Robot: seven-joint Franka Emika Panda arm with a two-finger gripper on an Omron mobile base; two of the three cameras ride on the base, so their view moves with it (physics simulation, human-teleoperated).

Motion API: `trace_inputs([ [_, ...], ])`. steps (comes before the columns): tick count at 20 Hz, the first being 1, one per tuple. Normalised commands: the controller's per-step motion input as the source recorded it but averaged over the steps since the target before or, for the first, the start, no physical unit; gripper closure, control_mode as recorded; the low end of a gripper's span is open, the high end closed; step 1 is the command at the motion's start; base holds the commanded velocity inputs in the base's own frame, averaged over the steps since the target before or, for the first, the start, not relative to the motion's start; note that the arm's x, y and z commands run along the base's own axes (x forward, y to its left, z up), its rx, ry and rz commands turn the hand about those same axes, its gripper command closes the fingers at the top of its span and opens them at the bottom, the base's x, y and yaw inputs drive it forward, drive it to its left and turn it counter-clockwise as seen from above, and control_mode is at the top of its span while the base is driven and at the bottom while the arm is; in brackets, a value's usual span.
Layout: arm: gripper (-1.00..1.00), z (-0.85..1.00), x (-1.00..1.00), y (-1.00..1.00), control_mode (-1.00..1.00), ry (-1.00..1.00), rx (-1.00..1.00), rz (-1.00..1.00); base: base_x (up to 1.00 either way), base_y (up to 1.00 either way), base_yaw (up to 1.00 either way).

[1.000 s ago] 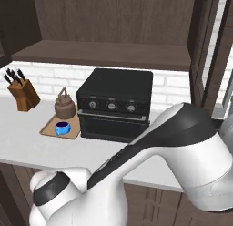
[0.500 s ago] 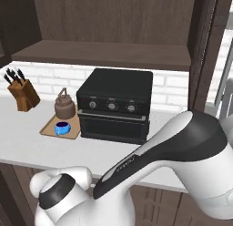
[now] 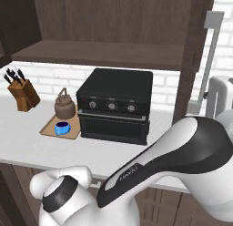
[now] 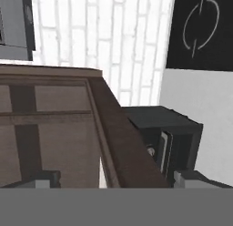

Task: Pick the kettle from the counter and place it on the tray. Then pick the mug from the cabinet and place it on the tray. Then close the cabinet doors.

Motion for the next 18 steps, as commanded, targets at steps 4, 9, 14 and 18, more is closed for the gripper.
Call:
trace_inputs([
  [4, -1.00, -0.02, 0.04, 0.49, -1.00, 0.00, 0.00, 0.15, 0.00, 0.00, 0.00],
  [9, -1.00, -0.01, 0.15, 0.54, -1.00, 0.00, 0.00, 0.14, 0.00, 0.00, 0.00],
  [14, -1.00, -0.01, 0.24, 0.62, -1.00, 0.00, 0.00, 0.11, 0.00, 0.00, 0.00],
  [18, -1.00, -0.06, 0.14, 0.74, -1.00, 0.00, 0.00, 0.12, 0.00, 0.00, 0.00],
])
